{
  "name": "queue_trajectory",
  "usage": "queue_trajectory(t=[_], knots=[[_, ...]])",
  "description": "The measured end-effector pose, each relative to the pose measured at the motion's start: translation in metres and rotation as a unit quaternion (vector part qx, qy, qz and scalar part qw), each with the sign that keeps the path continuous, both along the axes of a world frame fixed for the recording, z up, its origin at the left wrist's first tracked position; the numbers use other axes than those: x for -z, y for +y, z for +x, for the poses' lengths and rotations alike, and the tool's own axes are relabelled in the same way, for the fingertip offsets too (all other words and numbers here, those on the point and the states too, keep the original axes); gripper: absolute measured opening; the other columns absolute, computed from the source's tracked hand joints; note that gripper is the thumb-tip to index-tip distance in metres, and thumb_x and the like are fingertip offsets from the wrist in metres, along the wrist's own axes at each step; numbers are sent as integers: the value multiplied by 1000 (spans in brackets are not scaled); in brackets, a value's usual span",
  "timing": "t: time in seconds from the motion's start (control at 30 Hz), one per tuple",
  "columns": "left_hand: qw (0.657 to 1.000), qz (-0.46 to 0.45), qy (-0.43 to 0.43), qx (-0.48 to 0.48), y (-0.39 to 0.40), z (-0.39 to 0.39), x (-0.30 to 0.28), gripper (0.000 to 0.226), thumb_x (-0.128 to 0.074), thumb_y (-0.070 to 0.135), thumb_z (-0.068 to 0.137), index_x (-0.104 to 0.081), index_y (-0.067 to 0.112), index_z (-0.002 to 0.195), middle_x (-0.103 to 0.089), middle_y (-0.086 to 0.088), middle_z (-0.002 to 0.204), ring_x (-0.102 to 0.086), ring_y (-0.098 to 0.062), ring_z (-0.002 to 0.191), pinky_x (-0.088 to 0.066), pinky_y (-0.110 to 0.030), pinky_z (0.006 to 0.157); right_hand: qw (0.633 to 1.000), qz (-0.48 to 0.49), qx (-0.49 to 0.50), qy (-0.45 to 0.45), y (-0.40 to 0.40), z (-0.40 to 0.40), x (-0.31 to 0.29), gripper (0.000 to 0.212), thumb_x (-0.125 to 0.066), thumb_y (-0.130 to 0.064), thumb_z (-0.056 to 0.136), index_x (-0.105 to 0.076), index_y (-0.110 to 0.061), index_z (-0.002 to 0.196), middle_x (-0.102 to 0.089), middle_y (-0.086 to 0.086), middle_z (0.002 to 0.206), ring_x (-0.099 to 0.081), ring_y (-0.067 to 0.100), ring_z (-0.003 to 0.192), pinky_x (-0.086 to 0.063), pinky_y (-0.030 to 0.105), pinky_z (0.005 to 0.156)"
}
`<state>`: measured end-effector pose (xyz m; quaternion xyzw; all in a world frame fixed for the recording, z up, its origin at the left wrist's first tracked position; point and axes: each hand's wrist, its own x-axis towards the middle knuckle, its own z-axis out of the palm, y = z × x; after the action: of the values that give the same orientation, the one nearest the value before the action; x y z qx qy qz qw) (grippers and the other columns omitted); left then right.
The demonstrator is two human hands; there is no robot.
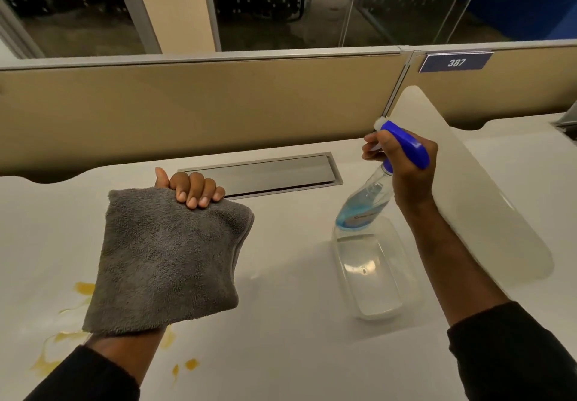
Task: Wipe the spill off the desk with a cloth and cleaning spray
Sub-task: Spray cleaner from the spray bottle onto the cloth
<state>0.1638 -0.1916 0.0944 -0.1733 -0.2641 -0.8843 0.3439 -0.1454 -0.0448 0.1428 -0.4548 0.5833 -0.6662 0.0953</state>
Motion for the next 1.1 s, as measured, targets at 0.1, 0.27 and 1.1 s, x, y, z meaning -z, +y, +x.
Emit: queue_trajectory(t=[0.1, 0.27, 1.1], knots=[[1000, -6, 1, -4, -3, 0, 1, 56, -42, 30, 101, -62, -13, 70, -53, -22, 61, -58, -36, 70, -41, -47, 76, 1000, -15, -15, 4, -18, 10, -12, 17, -60, -26, 99, -76, -30, 93, -77, -10, 81, -74, 17, 74, -62, 30, 69], [1000, -1, 8, -8, -6, 5, 3, 55, -44, 29, 100, -63, -13, 69, -62, -27, 67, -59, -37, 70, -42, -48, 77, 998, -16, -55, -22, -45, 29, -2, 18, -61, -22, 98, -76, -15, 91, -76, -6, 78, -72, 21, 73, -62, 32, 68], [995, 94, 5, -40, -11, 25, 16, 49, -56, 19, 95, -60, -15, 59, -59, -30, 59, -59, -41, 61, -45, -50, 70, 999, 29, -9, -19, -100, 111, 82, 18, -65, -35, 91, -68, -17, 91, -71, 21, 79, -67, 36, 72, -61, 51, 68]])
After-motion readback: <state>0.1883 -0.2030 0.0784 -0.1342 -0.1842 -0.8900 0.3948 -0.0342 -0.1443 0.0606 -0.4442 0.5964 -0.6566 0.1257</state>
